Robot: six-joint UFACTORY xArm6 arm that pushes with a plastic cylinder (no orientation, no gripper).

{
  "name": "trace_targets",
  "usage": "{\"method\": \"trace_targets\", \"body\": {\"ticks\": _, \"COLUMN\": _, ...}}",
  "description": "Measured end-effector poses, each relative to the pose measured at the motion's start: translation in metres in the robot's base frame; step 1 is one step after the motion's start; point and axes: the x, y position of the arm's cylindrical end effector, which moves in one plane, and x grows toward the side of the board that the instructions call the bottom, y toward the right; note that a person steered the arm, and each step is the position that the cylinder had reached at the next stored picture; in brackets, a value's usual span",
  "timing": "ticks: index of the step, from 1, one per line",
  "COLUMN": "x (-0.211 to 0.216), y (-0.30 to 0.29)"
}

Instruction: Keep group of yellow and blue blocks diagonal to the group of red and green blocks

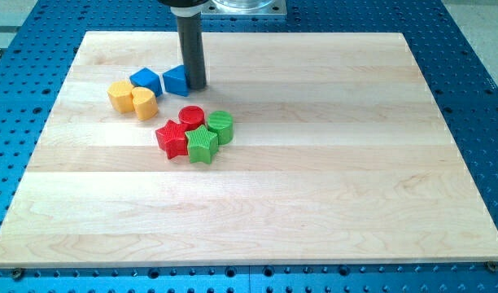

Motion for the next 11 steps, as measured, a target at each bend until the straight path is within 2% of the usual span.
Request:
{"method": "trace_targets", "body": {"ticks": 1, "x": 0.002, "y": -0.026}}
{"method": "trace_targets", "body": {"ticks": 2, "x": -0.005, "y": -0.018}}
{"method": "trace_targets", "body": {"ticks": 3, "x": -0.030, "y": 0.017}}
{"method": "trace_targets", "body": {"ticks": 4, "x": -0.043, "y": 0.026}}
{"method": "trace_targets", "body": {"ticks": 5, "x": -0.039, "y": 0.017}}
{"method": "trace_targets", "body": {"ticks": 7, "x": 0.078, "y": 0.030}}
{"method": "trace_targets", "body": {"ticks": 8, "x": 0.104, "y": -0.001}}
{"method": "trace_targets", "body": {"ticks": 10, "x": 0.096, "y": -0.030}}
{"method": "trace_targets", "body": {"ticks": 11, "x": 0.064, "y": -0.052}}
